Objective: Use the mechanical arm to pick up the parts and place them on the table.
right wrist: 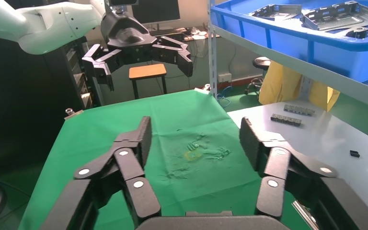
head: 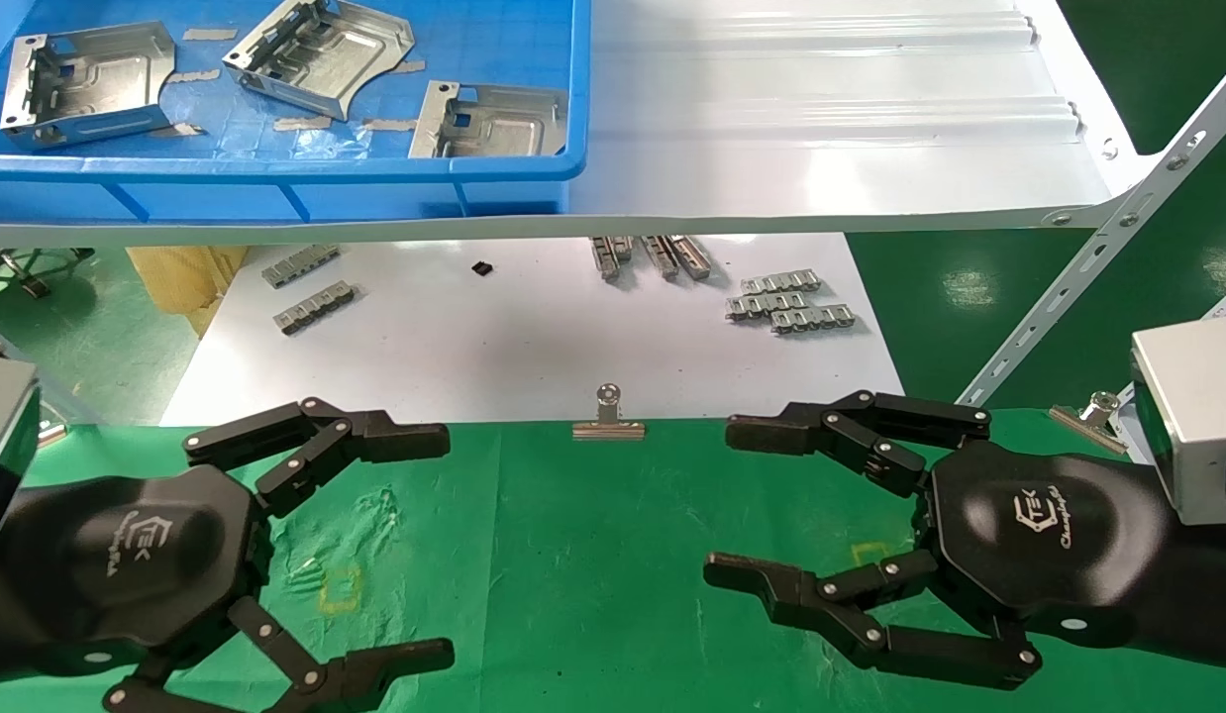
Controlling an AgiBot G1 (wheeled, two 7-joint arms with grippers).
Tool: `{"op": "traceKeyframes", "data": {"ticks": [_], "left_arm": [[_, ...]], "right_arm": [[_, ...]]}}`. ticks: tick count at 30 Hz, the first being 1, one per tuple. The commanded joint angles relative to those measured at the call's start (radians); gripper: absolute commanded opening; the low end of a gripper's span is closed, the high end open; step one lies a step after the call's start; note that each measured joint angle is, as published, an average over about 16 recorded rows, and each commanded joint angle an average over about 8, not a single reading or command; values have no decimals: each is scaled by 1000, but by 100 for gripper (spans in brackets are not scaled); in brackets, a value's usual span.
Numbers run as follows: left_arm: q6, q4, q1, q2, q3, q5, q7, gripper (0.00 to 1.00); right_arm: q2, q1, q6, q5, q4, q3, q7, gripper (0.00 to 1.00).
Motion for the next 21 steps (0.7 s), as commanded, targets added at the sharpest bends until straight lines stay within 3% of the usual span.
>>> {"op": "traceKeyframes", "data": {"ticks": [1,13,21], "left_arm": [[0,0,0,0,0,0,0,100],[-11,4,-32,5,-2,9,-5,100],[-72,101,-272,64,32,143,-39,100]], "right_arm": [[0,0,0,0,0,0,0,0],[0,0,0,0,0,0,0,0],[0,0,0,0,0,0,0,0]]}}
